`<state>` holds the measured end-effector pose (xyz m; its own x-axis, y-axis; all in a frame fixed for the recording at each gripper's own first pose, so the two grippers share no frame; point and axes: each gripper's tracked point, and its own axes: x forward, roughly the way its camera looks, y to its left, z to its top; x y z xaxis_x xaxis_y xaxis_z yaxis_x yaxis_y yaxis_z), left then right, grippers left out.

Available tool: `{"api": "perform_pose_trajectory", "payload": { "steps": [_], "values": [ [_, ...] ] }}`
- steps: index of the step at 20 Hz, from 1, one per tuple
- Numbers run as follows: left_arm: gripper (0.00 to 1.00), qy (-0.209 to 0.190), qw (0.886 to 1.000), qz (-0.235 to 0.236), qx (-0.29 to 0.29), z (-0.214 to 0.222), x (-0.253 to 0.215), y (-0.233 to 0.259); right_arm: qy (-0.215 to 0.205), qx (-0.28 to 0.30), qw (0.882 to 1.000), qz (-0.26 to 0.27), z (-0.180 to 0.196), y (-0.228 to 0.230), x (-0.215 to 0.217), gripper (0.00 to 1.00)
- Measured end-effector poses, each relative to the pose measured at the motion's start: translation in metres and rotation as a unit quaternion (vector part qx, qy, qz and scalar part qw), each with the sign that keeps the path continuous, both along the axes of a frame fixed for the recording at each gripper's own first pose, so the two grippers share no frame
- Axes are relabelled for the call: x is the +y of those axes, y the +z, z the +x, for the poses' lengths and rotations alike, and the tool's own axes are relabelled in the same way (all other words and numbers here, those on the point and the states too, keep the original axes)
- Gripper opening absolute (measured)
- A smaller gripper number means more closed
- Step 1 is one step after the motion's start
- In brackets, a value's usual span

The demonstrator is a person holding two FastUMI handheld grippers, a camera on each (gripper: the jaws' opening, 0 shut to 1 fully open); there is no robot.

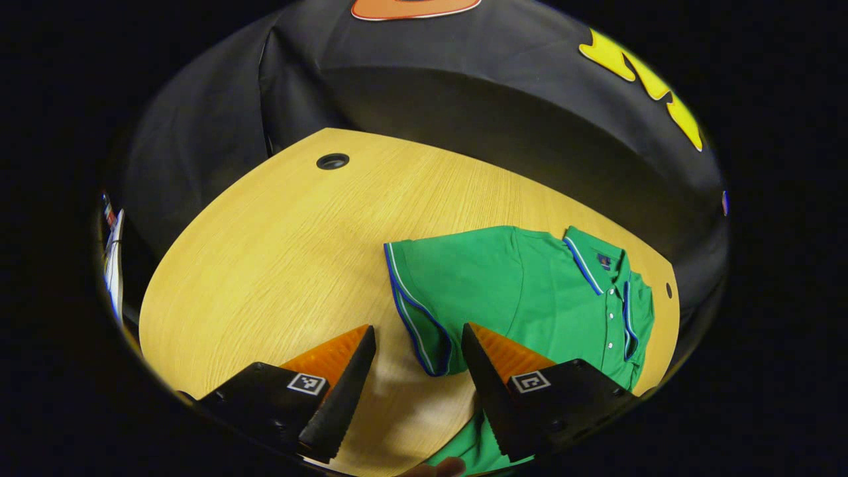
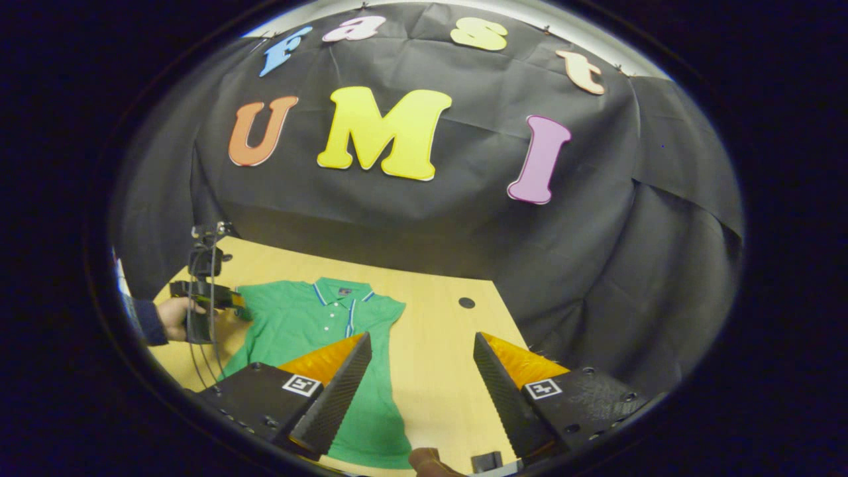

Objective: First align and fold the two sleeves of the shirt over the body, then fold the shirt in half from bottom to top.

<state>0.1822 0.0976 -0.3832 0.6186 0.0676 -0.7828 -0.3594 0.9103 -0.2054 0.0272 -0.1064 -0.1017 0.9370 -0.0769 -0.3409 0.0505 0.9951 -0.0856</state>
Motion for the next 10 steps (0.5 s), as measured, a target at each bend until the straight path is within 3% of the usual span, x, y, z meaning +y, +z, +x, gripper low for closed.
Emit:
{"api": "perform_pose_trajectory", "payload": {
  "steps": [5, 7, 8, 10],
  "values": [
    [0.53, 0.024, 0.998, -0.046, 0.026, 0.007, -0.005, -0.007, 0.042, -0.020, 0.999, 0.009, -0.030, 0.028, 0.029, 0.96],
    [0.27, 0.024, 0.998, -0.043, 0.042, 0.006, -0.001, -0.011, 0.047, -0.016, 0.999, 0.016, -0.032, 0.026, 0.030, 0.96],
    [0.23, 0.020, 0.998, -0.037, 0.051, 0.005, 0.000, -0.012, 0.049, -0.014, 0.998, 0.022, -0.032, 0.027, 0.031, 0.96],
    [0.06, 0.001, 0.998, -0.036, 0.047, 0.008, -0.005, -0.009, 0.054, -0.008, 0.998, 0.027, -0.029, 0.024, 0.029, 0.97]
  ]
}}
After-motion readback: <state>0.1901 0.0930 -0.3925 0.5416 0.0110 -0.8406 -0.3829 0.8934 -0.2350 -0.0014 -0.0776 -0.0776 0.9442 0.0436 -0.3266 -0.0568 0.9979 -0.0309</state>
